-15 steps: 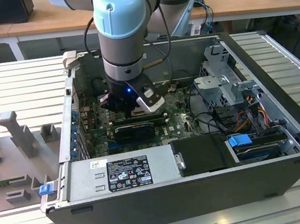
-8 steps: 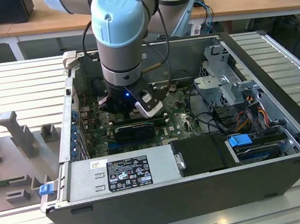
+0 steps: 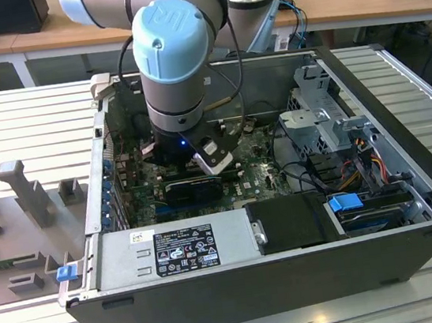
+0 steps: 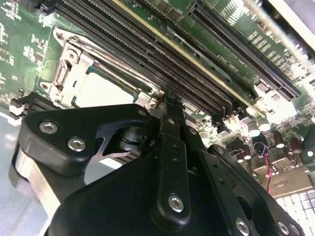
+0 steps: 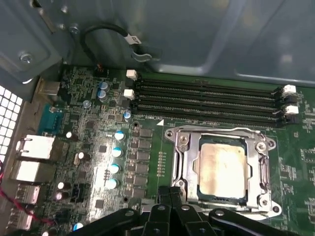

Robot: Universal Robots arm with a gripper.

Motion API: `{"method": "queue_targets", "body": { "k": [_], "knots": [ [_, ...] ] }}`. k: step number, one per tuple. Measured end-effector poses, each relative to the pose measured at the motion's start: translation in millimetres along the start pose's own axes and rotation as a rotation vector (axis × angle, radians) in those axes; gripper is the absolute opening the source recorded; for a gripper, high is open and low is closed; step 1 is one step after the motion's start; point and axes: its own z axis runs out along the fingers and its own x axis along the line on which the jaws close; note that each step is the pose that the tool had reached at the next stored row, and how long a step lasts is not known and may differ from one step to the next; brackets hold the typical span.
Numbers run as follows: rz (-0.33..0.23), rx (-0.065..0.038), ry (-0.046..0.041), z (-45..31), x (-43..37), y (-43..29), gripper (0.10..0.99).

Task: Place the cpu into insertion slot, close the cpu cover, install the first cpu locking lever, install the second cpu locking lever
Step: 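Install the second cpu locking lever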

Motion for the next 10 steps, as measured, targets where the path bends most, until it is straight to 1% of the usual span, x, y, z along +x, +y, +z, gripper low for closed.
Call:
{"method": "queue_targets", "body": {
  "k": [2,3,4,6,7,8,10],
  "knots": [
    [0.000,-0.005,-0.0008,-0.4,0.5,0.3,0.106],
    [0.000,-0.006,-0.0013,-5.0,0.4,1.9,0.106],
    [0.000,-0.006,-0.0010,-11.6,0.4,3.9,0.106],
    [0.000,-0.005,-0.0008,-16.2,0.3,5.3,0.106],
    [0.000,-0.005,-0.0008,-19.4,0.3,6.3,0.106],
    [0.000,-0.002,-0.0004,-24.2,0.2,8.0,0.106],
    [0.000,-0.001,-0.0005,-25.2,0.1,8.4,0.106]
  ]
}}
